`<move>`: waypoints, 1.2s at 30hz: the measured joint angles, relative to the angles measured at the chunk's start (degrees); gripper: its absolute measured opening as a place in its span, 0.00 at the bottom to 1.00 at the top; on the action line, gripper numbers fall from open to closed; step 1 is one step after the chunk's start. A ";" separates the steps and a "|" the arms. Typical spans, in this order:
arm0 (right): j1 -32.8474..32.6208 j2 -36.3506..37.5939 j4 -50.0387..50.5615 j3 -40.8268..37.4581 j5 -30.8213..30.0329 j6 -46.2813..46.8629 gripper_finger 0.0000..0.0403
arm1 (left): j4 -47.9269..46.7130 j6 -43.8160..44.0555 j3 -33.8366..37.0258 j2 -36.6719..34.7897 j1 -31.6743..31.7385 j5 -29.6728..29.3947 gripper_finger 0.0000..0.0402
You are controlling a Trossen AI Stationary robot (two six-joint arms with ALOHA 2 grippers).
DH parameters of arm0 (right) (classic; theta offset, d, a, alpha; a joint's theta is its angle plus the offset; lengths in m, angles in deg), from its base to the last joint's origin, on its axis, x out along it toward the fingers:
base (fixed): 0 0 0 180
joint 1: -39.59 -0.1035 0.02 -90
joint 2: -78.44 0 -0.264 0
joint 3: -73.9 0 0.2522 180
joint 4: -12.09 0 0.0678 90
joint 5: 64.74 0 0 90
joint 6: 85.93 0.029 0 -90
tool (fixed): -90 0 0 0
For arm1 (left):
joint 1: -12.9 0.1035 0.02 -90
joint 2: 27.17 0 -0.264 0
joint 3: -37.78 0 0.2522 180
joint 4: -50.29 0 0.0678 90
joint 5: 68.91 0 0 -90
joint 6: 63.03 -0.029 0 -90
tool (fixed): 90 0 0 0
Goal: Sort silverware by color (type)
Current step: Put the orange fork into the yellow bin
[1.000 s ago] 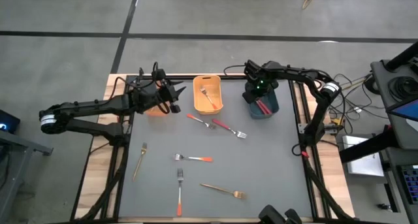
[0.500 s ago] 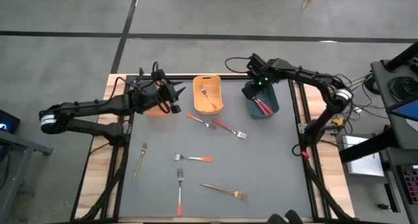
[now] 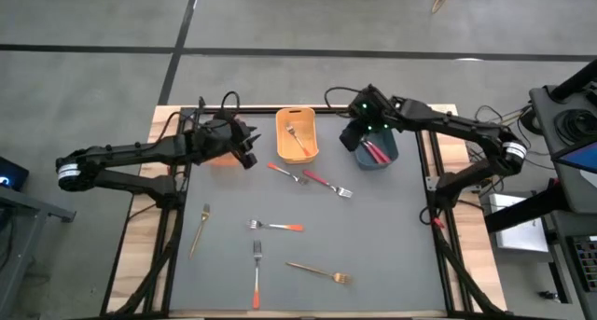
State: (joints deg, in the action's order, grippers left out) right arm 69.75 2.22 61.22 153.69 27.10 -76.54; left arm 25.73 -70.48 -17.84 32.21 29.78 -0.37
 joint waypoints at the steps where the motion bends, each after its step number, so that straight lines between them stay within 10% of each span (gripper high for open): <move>1: -0.99 0.34 -0.75 -0.14 -0.02 -0.08 0.32 | -0.73 1.28 0.00 0.00 0.00 0.35 0.23; 10: -9.18 1.78 -7.68 -2.18 -0.55 -3.51 0.32 | -2.71 10.93 0.00 0.01 -2.09 11.36 0.23; 36: -24.89 1.75 -19.64 -5.86 -0.50 -3.89 0.32 | -5.62 28.57 0.00 0.01 -27.87 11.45 0.23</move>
State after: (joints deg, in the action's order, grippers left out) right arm 44.86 3.97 41.58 147.83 26.60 -80.43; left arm 20.11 -41.92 -17.84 32.22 1.91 11.07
